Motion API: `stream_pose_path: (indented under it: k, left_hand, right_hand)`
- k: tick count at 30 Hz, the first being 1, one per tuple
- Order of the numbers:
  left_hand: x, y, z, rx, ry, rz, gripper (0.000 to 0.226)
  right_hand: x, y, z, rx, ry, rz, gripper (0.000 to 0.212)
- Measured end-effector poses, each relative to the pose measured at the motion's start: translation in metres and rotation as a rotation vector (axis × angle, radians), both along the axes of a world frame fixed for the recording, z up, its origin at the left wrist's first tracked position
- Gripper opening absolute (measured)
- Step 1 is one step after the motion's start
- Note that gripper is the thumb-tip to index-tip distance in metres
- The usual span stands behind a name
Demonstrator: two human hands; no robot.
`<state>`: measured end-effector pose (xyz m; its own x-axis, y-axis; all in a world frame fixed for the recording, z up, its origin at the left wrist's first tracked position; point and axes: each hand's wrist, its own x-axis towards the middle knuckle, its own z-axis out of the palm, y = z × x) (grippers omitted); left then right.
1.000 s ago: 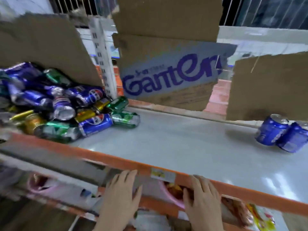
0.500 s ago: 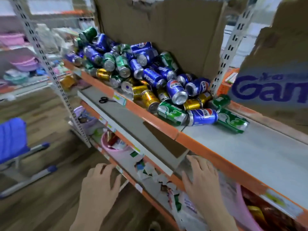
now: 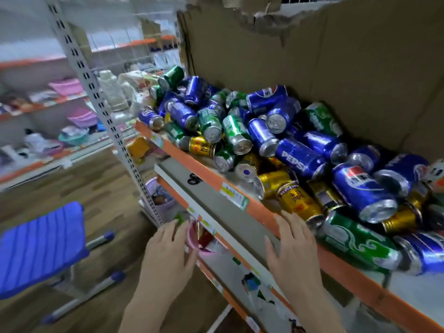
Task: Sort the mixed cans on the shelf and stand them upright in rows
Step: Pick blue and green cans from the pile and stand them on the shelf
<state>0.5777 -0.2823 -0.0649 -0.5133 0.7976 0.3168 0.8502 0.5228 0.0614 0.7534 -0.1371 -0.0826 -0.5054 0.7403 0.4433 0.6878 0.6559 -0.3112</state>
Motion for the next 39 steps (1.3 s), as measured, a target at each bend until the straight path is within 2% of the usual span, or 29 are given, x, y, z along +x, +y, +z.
stream_pose_path:
  k: [7, 10, 13, 16, 19, 23, 25, 28, 32, 34, 36, 39]
  left_hand:
    - [-0.078, 0.008, -0.007, 0.006, -0.047, 0.085, 0.062]
    - [-0.104, 0.010, -0.024, 0.044, 0.027, 0.009, 0.039]
    - [-0.140, 0.016, -0.034, 0.012, 0.021, -0.072, 0.042]
    - [-0.186, 0.030, -0.041, -0.054, -0.071, -0.125, 0.061]
    - [-0.246, 0.044, -0.036, -0.041, -0.107, -0.191, 0.060]
    - [-0.328, 0.047, -0.018, -0.014, -0.140, -0.224, 0.048]
    - [-0.362, 0.044, -0.015, -0.018, -0.256, -0.219, 0.052]
    - [-0.403, 0.049, -0.015, -0.029, -0.267, -0.252, 0.056]
    - [-0.422, 0.066, -0.022, -0.024, -0.228, -0.354, 0.046]
    - [-0.418, 0.078, -0.025, -0.060, -0.253, -0.397, 0.051]
    - [-0.411, 0.093, -0.026, -0.092, -0.200, -0.453, 0.060]
    - [-0.399, 0.120, -0.013, -0.049, -0.194, -0.523, 0.062]
  right_hand:
    - [-0.092, 0.023, 0.009, 0.044, 0.004, 0.083, 0.056]
    - [-0.117, 0.028, 0.004, 0.039, -0.042, 0.066, 0.060]
    - [-0.144, 0.028, -0.003, 0.041, -0.081, 0.031, 0.056]
    - [-0.177, 0.029, -0.007, 0.039, -0.089, -0.035, 0.051]
    - [-0.220, 0.024, -0.005, 0.016, -0.087, -0.138, 0.054]
    - [-0.290, 0.008, 0.002, 0.010, -0.076, -0.212, 0.056]
    - [-0.318, -0.003, 0.005, -0.001, -0.098, -0.228, 0.057]
    - [-0.343, -0.012, 0.010, -0.040, -0.123, -0.259, 0.056]
    - [-0.350, -0.008, 0.017, -0.107, -0.121, -0.354, 0.052]
    - [-0.351, 0.000, 0.023, -0.087, -0.096, -0.381, 0.049]
    - [-0.352, 0.010, 0.029, -0.046, -0.068, -0.397, 0.048]
    - [-0.353, 0.029, 0.040, 0.004, -0.006, -0.399, 0.047]
